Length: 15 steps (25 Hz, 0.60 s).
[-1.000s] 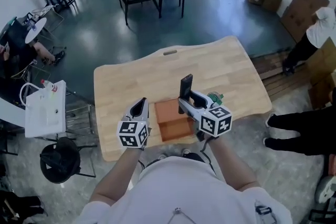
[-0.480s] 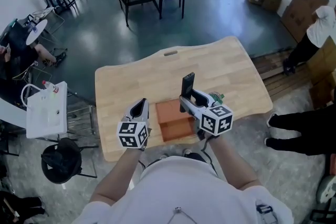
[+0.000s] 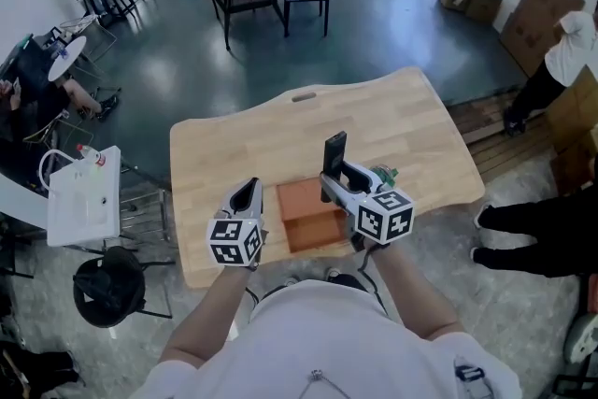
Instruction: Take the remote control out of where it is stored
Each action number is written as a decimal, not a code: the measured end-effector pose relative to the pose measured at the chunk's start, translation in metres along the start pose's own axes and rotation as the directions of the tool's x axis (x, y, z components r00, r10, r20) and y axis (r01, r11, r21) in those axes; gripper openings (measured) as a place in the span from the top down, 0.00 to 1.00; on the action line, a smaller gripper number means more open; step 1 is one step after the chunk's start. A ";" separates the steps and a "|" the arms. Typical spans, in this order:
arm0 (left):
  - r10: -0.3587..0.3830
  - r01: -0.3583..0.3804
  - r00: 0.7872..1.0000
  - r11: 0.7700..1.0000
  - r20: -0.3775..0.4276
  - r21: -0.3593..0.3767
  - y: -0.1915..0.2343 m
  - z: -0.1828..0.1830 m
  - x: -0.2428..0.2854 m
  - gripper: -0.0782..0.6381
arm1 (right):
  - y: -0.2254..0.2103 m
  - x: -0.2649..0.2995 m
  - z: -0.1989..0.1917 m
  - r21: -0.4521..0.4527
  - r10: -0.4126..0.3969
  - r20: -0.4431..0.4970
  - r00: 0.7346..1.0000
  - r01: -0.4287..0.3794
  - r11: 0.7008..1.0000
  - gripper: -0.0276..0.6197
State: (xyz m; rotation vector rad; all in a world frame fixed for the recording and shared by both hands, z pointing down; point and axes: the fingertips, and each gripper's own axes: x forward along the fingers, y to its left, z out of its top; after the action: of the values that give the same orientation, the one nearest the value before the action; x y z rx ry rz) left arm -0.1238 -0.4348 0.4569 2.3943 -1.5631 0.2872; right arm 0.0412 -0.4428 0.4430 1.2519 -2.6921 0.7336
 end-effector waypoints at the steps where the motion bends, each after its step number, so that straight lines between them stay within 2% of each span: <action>1: 0.000 0.000 1.000 1.000 0.001 0.000 -0.001 0.000 -0.001 0.89 | 0.000 -0.001 -0.001 -0.001 -0.001 -0.002 1.000 0.001 1.000 0.57; 15: 0.002 -0.002 1.000 1.000 0.004 -0.019 -0.004 -0.006 -0.005 0.89 | 0.002 -0.007 -0.006 -0.005 -0.009 -0.011 1.000 0.009 1.000 0.57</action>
State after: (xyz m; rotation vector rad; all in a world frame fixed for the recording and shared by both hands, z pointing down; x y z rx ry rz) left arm -0.1220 -0.4270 0.4604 2.3810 -1.5631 0.2666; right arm 0.0430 -0.4340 0.4461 1.2552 -2.6761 0.7299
